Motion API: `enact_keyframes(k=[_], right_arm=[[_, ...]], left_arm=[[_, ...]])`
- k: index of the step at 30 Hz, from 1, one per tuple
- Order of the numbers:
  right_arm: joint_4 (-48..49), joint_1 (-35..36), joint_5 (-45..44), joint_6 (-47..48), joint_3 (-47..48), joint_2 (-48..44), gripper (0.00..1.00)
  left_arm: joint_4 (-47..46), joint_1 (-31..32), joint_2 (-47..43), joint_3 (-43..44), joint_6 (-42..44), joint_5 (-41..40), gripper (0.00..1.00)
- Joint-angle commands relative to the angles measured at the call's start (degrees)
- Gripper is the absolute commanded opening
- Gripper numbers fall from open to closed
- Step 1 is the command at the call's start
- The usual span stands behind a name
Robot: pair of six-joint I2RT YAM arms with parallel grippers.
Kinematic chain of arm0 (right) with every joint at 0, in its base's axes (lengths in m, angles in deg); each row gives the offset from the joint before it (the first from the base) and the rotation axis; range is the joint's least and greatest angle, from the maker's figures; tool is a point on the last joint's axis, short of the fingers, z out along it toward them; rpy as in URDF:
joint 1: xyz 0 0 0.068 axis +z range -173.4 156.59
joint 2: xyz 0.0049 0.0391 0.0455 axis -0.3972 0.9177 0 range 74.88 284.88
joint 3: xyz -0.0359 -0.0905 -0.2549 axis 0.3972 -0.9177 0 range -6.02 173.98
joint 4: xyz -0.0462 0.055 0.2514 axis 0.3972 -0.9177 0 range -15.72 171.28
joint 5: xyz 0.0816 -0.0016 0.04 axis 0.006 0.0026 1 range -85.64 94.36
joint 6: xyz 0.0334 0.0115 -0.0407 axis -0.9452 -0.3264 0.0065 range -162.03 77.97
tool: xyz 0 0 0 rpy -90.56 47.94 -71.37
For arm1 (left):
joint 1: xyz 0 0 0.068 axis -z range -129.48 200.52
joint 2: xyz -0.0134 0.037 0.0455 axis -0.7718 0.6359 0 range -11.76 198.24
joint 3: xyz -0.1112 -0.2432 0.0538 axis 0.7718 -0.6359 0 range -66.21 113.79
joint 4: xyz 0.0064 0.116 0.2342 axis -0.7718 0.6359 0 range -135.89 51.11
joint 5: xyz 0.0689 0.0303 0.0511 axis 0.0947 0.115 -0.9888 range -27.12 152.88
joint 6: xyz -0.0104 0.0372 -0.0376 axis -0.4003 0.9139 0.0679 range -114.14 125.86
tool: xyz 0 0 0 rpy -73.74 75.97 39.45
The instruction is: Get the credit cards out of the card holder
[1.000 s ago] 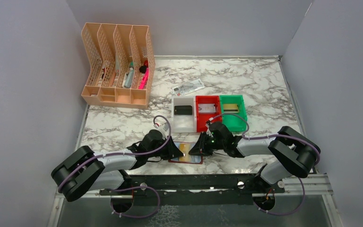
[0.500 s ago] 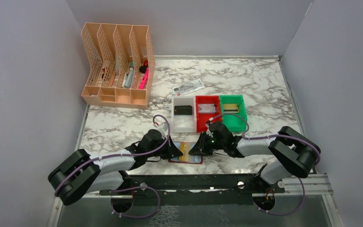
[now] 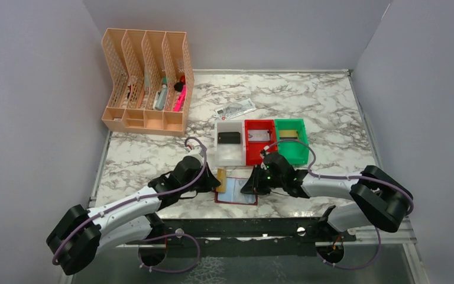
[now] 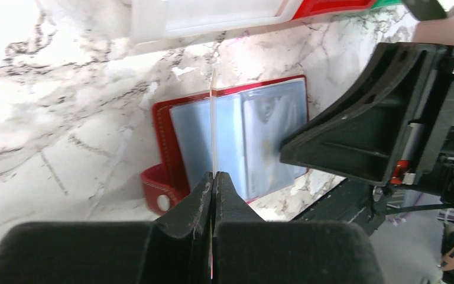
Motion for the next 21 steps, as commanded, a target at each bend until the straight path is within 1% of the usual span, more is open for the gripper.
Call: enact_keyframes(k=[1, 4, 6, 9, 13, 17, 19, 21], right_arm=[[-5.7, 0.2, -2.8, 5.7, 0.9, -3.8, 0.24], [-3.7, 0.2, -0.4, 7.7, 1.3, -5.4, 0.24], [-1.8, 0.2, 2.7, 9.1, 1.8, -5.2, 0.24], [0.7, 0.2, 6.0, 9.9, 2.9, -3.1, 0.24], [1.8, 0.3, 8.5, 10.6, 5.0, 2.4, 0.24], [-7.7, 0.3, 1.6, 11.0, 8.5, 6.3, 0.24], [-11.7, 0.3, -3.3, 11.0, 8.6, 5.6, 0.24], [-14.6, 0.3, -7.4, 11.5, 8.2, 2.6, 0.24]], left_arm=[[4.6, -0.1, -3.1, 0.9, 2.6, -4.1, 0.0], [4.3, -0.1, -4.2, 0.9, 2.9, -3.9, 0.0], [4.0, -0.1, -4.3, 0.9, 2.9, -3.7, 0.0], [3.4, -0.1, -4.1, 0.6, 2.9, -3.1, 0.0], [2.8, -0.1, -3.7, 0.3, 2.7, -2.3, 0.0], [2.8, -0.2, -3.6, 0.2, 2.7, -2.0, 0.0], [3.2, -0.1, -3.4, 0.2, 2.7, -2.1, 0.0], [3.3, -0.1, -3.2, 0.2, 3.1, -1.9, 0.0]])
